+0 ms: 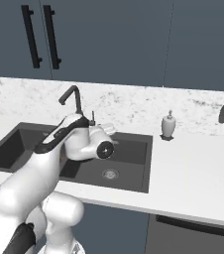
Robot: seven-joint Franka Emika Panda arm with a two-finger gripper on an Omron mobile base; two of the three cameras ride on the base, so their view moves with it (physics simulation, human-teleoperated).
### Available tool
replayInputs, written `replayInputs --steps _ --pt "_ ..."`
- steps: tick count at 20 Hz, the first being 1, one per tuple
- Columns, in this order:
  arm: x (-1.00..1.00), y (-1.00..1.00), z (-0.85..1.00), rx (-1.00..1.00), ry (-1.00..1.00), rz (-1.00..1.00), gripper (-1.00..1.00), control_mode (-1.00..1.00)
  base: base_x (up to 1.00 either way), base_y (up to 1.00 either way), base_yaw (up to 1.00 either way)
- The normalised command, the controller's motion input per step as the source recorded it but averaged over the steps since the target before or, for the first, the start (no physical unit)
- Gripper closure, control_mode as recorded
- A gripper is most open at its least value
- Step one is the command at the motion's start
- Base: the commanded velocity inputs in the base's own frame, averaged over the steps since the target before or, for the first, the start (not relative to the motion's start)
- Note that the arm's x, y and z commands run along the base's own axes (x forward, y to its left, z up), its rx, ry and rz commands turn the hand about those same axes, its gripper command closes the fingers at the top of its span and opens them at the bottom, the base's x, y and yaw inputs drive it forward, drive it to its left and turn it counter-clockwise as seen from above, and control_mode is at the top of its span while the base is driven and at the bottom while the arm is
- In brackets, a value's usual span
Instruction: Pick the pan and sponge and place them into the sink. Then turn on the water.
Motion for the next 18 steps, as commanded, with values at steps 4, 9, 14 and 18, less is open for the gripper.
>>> replayInputs --steps 4,9,14,18 --pt "0.52 0.14 -0.24 0.18 0.0 -0.2 -1.0 -1.0 0.0 0.0 0.0" --pt "0.37 0.05 -0.27 0.13 0.0 -0.09 -1.0 -1.0 0.0 0.0 0.0" --pt "0.22 0.0 -0.18 0.09 0.0 -0.03 -1.0 -1.0 0.0 0.0 0.0" --pt "0.27 0.03 -0.03 0.01 -0.02 0.0 -1.0 -1.0 0.0 0.0 0.0"
